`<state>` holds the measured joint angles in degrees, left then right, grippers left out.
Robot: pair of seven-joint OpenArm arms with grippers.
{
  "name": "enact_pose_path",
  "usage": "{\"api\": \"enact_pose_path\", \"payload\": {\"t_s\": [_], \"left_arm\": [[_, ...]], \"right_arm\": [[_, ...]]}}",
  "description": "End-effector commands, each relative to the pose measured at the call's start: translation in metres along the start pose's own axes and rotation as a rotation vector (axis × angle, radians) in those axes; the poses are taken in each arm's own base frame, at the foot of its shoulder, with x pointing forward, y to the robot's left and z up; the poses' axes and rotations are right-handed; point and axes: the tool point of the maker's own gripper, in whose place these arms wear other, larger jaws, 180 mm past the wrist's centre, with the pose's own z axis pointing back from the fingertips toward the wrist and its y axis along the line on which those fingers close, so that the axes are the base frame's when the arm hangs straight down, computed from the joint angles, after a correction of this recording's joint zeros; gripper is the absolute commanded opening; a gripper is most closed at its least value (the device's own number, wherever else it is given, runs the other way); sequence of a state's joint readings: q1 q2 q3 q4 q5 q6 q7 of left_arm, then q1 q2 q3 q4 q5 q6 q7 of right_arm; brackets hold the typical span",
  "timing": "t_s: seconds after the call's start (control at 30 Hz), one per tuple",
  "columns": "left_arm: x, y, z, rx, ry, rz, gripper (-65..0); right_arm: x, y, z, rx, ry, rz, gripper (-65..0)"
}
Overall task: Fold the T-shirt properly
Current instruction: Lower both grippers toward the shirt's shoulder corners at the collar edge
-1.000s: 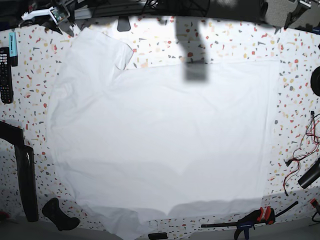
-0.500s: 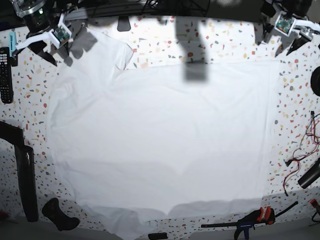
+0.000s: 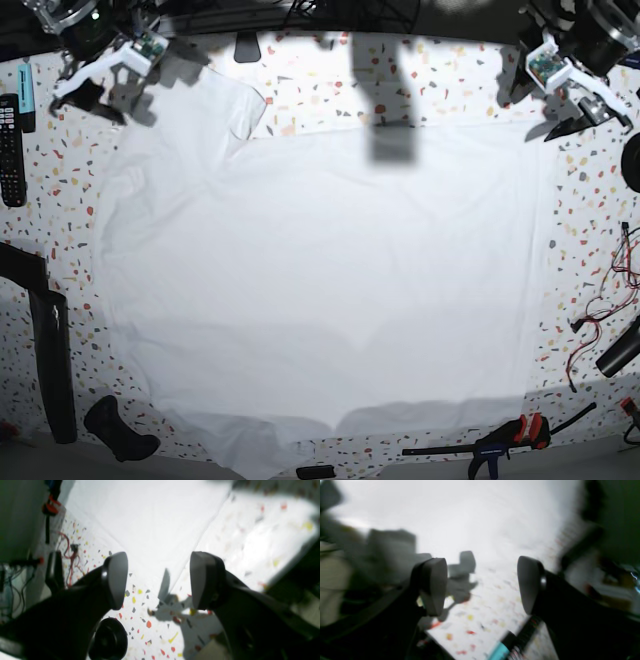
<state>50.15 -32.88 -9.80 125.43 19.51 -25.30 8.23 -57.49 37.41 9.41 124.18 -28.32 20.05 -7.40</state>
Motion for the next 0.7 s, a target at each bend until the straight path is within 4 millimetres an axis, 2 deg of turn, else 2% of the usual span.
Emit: {"api": "enact_pose_path", "payload": {"t_s": [0.0, 0.07, 0.17, 0.27, 0.33, 0.57, 0.67], "left_arm": [[0.004, -0.001, 0.001, -0.012, -0.007, -0.022, -27.4], [0.002, -0.011, -0.001, -0.054, 0.013, -0.037, -27.4], [0.002, -0.017, -0.003, -0.057, 0.025, -0.102, -27.4], [0.003, -0.014, -0.008, -0.021, 0.024, -0.159, -27.4], [-0.003, -0.01, -0.016, 0.005, 0.034, -0.166, -27.4], [-0.07, -0.013, -0.049, 0.025, 0.191, -0.259, -27.4], [-0.089, -0.02, -0.057, 0.002, 0.232, -0.318, -27.4]], "right_arm": [[0.009, -0.002, 0.002, -0.005, -0.033, 0.005, -22.4], [0.014, 0.006, 0.002, 0.015, -0.047, -0.003, -22.4], [0.02, 0.016, 0.002, 0.042, -0.063, -0.018, -22.4], [0.024, 0.022, 0.002, 0.047, -0.067, -0.045, -22.4], [0.025, 0.024, 0.002, 0.044, -0.064, -0.066, -22.4], [0.025, 0.026, 0.002, 0.037, -0.056, -0.088, -22.4], [0.025, 0.026, 0.002, 0.037, -0.056, -0.088, -22.4]]}}
